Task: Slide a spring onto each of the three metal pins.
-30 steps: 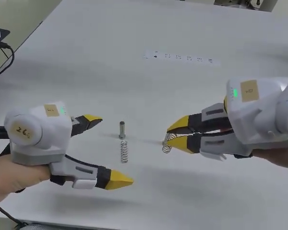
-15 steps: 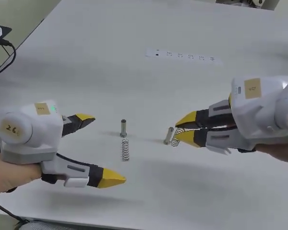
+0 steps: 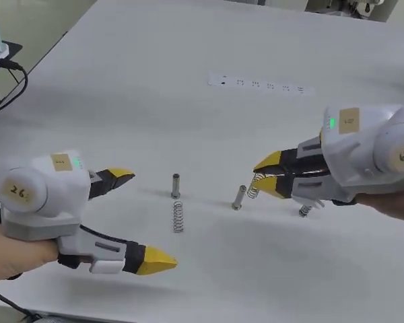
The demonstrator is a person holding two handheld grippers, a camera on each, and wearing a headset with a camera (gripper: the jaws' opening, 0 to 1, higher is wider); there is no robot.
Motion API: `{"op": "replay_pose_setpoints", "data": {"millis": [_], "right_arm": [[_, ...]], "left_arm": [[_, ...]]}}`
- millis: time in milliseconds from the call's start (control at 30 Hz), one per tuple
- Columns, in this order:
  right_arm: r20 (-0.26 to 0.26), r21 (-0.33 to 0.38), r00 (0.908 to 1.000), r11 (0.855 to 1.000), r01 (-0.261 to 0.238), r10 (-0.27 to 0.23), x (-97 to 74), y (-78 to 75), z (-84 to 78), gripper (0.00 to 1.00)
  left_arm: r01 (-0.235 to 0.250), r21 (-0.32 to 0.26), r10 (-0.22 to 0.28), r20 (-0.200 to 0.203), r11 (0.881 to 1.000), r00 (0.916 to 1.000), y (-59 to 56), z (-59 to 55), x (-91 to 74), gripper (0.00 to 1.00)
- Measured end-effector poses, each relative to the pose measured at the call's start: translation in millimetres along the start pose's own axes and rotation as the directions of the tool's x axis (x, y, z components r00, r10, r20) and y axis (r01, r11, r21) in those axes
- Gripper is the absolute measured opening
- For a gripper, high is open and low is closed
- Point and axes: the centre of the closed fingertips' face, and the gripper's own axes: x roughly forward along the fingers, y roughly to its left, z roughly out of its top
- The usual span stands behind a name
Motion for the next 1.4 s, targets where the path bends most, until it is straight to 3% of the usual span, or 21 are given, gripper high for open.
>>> {"op": "replay_pose_setpoints", "data": {"millis": [133,400,1400], "right_arm": [[-0.006,-0.004,1.0000,1.000,0.004,-0.004,5.3,-5.1,-1.8,0.06],[0.003,0.061,0.9996,0.998,0.027,-0.027,11.0,-19.5,-4.8,0.06],[-0.032,0.107,0.9994,0.994,0.015,-0.012,30.1,-23.2,-20.4,0.06]], "left_arm": [[-0.003,-0.006,0.003,0.002,1.000,1.0000,1.0,-0.4,-1.2,0.98],[-0.011,-0.010,0.011,-0.009,1.000,0.9999,2.9,-4.9,-5.0,0.98],[-0.017,-0.035,0.018,0.013,0.999,0.9998,3.8,-2.7,-9.1,0.98]]}}
